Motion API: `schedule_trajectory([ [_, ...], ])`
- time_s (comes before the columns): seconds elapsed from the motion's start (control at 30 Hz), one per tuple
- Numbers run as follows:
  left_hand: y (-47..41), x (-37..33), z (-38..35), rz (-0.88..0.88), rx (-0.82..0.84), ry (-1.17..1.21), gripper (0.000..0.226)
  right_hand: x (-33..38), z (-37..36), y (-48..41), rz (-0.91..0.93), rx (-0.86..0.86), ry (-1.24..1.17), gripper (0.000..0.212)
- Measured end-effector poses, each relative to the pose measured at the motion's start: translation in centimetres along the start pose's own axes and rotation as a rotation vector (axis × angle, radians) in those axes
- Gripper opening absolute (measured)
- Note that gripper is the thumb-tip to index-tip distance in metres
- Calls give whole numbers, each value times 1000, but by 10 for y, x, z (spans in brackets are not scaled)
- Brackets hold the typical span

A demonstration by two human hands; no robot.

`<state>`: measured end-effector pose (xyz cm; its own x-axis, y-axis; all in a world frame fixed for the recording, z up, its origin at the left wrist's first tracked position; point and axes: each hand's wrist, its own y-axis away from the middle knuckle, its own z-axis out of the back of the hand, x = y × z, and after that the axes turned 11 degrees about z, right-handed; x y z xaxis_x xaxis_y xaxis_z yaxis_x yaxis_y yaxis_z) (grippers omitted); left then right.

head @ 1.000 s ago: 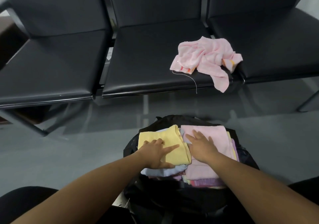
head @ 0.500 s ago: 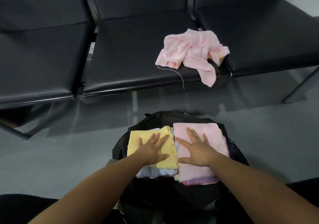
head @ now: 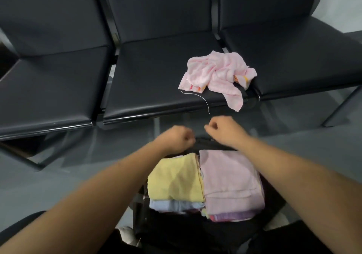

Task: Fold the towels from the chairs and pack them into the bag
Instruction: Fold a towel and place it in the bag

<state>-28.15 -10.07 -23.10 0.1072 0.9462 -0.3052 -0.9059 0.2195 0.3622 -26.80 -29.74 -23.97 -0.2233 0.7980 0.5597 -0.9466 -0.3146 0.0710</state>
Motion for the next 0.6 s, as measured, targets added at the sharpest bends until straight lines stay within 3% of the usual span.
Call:
schedule_trajectory([
  [0.2, -32, -25, 91, 16, -352, 188, 20, 5, 89, -44, -18, -246, 117, 14],
  [0.27, -50, -24, 97, 31, -436, 217, 26, -5, 98, -51, -48, -273, 132, 20],
  [0.37, -76, -22, 96, 44, -379, 235, 58, -17, 101, -60, -85, -232, 121, 36],
  [0.43, -87, -20, 90, 42, -250, 290, 72, -21, 95, -63, -35, -200, 45, 27],
  [0.5, -99, -18, 81, 34, -212, 307, 65, -29, 88, -68, -10, -214, 12, 14],
  [0.6, -108, -17, 65, 76, -341, 154, 47, -33, 85, -71, -62, -235, -48, 9],
])
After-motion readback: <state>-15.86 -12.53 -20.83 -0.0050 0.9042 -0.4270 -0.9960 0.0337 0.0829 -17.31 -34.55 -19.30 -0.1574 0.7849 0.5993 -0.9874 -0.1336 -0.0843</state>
